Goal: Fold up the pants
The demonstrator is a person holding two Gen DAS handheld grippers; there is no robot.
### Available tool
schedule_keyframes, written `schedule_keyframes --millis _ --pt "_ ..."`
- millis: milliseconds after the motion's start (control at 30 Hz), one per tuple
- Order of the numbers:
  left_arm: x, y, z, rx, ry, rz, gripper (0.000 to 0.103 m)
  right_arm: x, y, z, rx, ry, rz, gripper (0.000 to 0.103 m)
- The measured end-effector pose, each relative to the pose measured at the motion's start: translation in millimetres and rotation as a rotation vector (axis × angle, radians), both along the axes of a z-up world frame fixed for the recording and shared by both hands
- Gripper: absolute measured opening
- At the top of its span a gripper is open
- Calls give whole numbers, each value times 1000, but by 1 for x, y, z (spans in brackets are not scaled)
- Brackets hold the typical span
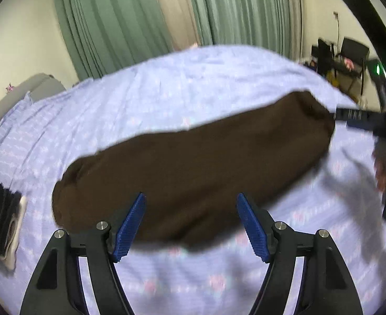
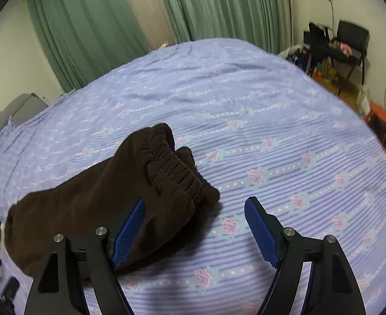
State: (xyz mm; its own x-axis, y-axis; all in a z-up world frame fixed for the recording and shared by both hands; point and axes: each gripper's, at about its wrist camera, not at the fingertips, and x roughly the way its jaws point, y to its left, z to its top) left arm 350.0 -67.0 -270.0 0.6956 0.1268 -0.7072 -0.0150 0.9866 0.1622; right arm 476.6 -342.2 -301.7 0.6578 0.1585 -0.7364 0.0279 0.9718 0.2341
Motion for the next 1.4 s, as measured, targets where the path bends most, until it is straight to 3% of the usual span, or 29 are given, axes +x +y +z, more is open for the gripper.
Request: schedule_keyframes --millis 67,133,233,267,400,533,633,700,867,1033,1167,1233,1300,1367,1400 --pt "16 -1 -8 -18 -2 -1 46 11 -5 -10 71 27 -26 78" --pt "31 1 -27 -48 50 0 41 18 -11 -21 138 48 -52 78" --pt "35 5 -59 -122 175 32 39 31 -20 -39 237 86 -85 78" --pt "32 4 -66 -127 182 41 39 35 -18 -45 253 98 -81 78" --pt "21 -9 -75 -31 149 31 39 48 -6 -61 243 132 -45 78" --pt "26 0 -73 -73 174 38 39 49 -11 -61 328 157 -65 42" --pt "26 2 -68 -85 187 11 40 26 -18 -31 364 63 -91 39" --pt "26 1 -59 -68 185 -6 41 13 -16 -17 332 27 -106 39" --pt "30 -5 -22 -69 41 -44 47 5 -17 -20 329 62 -115 39" --pt "66 6 -43 -139 129 -4 34 -13 -4 9 250 4 -96 39" --pt "83 17 -68 -223 241 7 34 -28 12 42 177 -46 -61 39" --pt "84 25 -56 -245 245 1 34 -32 26 58 125 -54 -49 39" --pt "77 37 -33 -276 198 16 36 -37 34 73 90 -70 -50 39" --pt "63 53 -2 -278 159 51 56 -41 50 93 64 -78 -57 39" --pt "54 67 17 -265 156 73 57 -40 55 98 56 -79 -60 39"
